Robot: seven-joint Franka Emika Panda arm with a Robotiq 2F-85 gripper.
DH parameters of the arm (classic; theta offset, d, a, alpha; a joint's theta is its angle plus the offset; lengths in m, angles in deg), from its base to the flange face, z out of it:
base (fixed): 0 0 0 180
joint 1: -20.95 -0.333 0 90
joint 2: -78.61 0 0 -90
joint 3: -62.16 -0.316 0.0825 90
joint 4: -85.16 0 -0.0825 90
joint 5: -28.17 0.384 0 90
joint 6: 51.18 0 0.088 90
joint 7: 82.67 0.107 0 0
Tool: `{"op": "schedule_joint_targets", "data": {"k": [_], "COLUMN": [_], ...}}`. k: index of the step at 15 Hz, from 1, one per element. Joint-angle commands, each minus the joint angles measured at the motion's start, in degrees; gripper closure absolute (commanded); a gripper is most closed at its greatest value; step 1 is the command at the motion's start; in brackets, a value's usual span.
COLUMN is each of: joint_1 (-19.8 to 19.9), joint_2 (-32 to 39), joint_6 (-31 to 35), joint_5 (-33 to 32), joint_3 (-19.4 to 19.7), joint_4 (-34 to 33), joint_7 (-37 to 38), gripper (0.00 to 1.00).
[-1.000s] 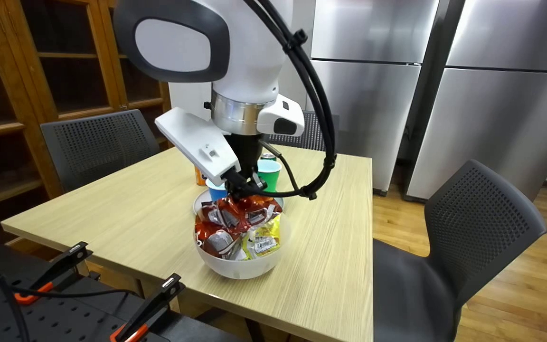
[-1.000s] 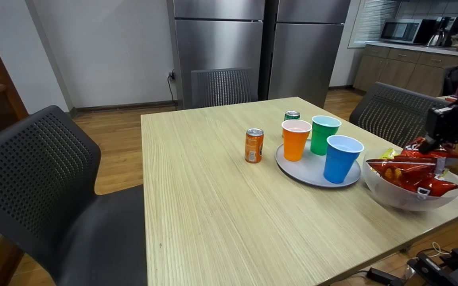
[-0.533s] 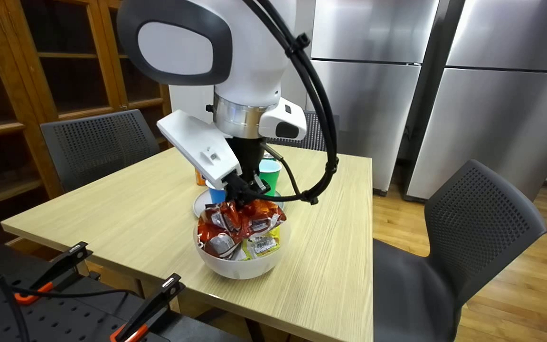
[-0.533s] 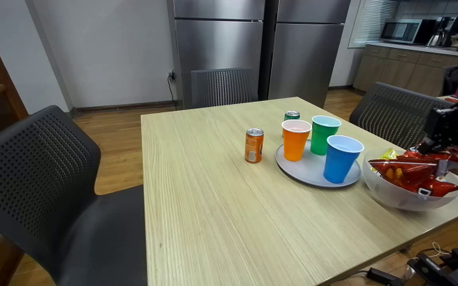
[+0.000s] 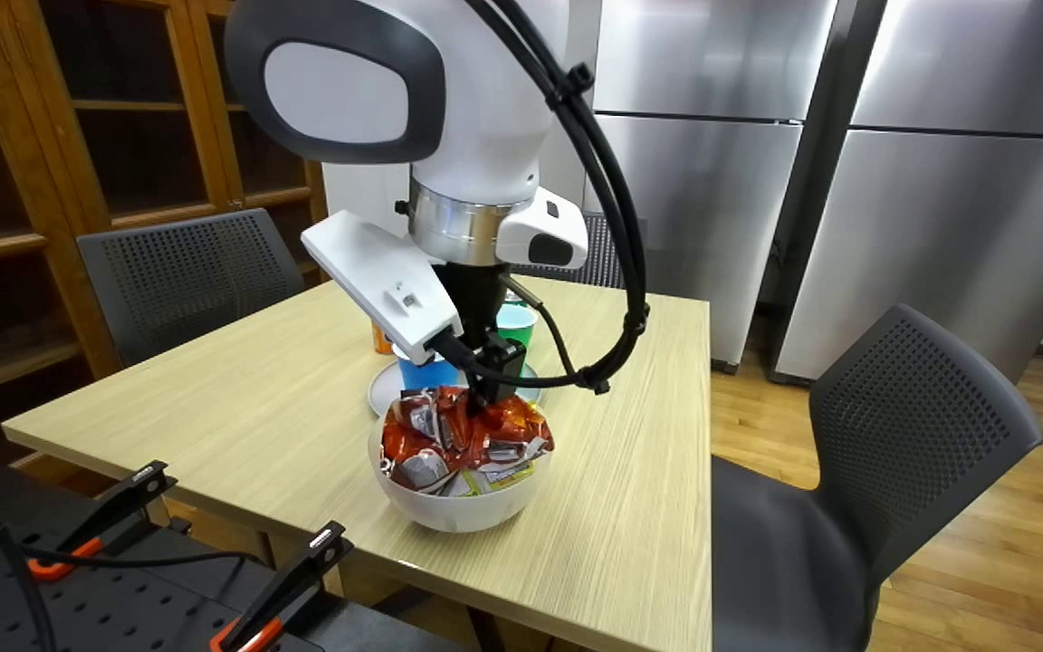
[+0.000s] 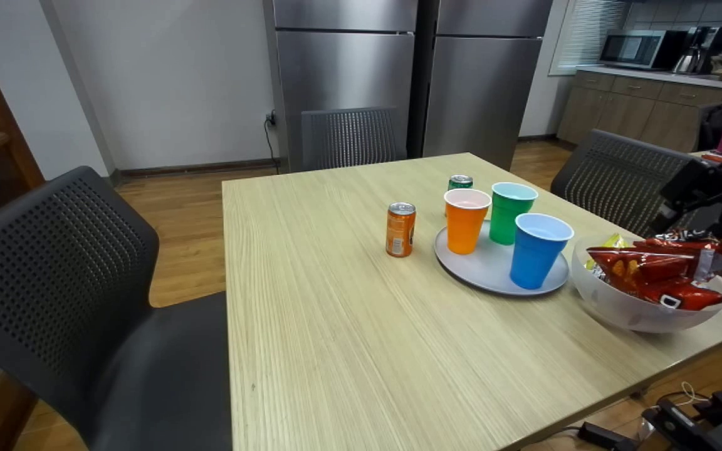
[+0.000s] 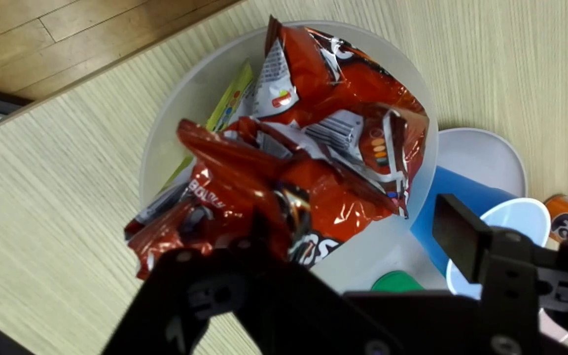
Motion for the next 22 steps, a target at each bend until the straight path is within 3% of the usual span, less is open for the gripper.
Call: {"op": "schedule_joint_targets", "data": {"k": [1, 11, 22], "joint_1": [0.20, 0.23, 0.92], "joint_2": [-0.29, -2.54, -8.35], "joint_6": [-1.19, 0.51, 6.07], "joint_5": [0.71, -1.80, -11.74], "joint_3": [0.44, -0.07, -2.42], "joint_4": [-0.39, -0.32, 0.59], "joint_7": [-0.68, 0.38, 3.97], "gripper": [0.00, 0.00, 0.00]}}
